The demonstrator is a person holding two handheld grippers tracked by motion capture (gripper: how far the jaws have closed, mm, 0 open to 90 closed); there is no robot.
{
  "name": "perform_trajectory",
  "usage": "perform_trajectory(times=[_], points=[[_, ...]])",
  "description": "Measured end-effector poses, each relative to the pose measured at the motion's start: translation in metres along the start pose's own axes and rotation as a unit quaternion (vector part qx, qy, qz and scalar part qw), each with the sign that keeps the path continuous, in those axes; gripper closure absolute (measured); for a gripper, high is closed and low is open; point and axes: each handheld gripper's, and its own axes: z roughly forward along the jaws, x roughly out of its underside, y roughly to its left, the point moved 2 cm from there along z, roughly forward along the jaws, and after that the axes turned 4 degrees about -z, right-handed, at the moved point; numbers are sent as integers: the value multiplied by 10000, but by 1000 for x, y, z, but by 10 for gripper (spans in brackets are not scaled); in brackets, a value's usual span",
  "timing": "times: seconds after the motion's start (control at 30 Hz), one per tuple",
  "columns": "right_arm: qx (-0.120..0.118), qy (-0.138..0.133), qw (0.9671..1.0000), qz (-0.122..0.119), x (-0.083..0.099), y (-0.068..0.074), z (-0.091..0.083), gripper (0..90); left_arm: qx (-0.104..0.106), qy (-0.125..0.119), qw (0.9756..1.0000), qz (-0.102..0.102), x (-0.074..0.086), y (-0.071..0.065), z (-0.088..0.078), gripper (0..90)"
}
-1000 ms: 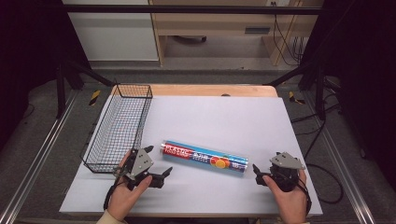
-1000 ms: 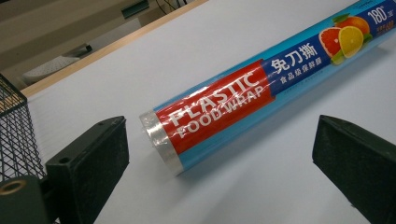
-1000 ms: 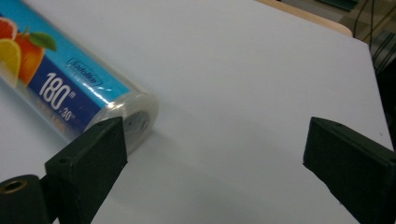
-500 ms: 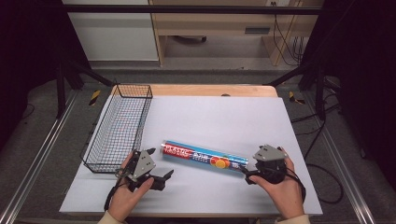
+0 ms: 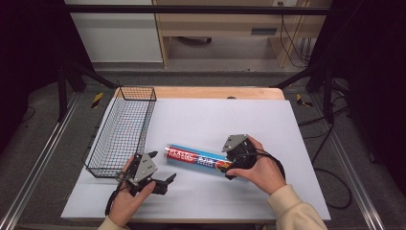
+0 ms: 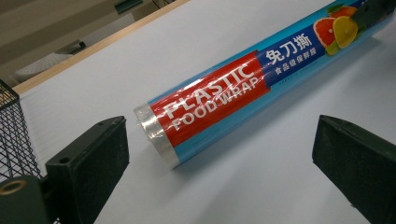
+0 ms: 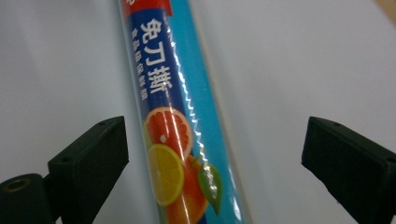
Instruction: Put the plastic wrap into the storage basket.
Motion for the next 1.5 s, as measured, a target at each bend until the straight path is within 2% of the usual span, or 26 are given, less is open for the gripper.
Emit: perform_trajectory(times=[0.13,0.33,0.6,0.7,0.83,0.9,1.0,1.07,1.17,1.27,1.33,1.4,1.5], points=[[-188,329,9992,-129,-1,2,23,79,26,0,10000,-6,0,0,0,39],[-446,567,9971,-229,1,4,40,99,41,6,10000,23,0,-1,-1,39],[-563,784,9947,-346,4,7,50,153,68,63,9999,74,0,-1,-1,39],[-619,895,9934,-365,6,6,52,200,94,74,9999,72,0,-2,0,39],[-671,933,9924,-431,6,4,53,255,108,78,9999,80,0,-2,0,39],[-616,907,9931,-416,6,4,53,292,111,84,9999,97,0,-3,0,39],[-642,869,9931,-465,6,3,52,300,130,66,9999,71,-1,-2,0,39],[-564,839,9932,-583,6,5,50,303,155,71,9998,65,-1,-2,0,41],[-327,805,9933,-766,2,5,44,305,280,97,9994,150,-6,-2,1,42],[-230,732,9932,-881,-3,-4,30,305,417,208,9983,348,-17,1,4,43],[-148,760,9919,-1008,-8,-10,20,305,452,315,9964,649,-27,2,4,44],[-87,827,9899,-1148,-14,-14,11,306,518,364,9930,994,-43,5,7,43],[-58,936,9854,-1422,-26,-20,-3,305,673,327,9895,1240,-66,6,10,40]])
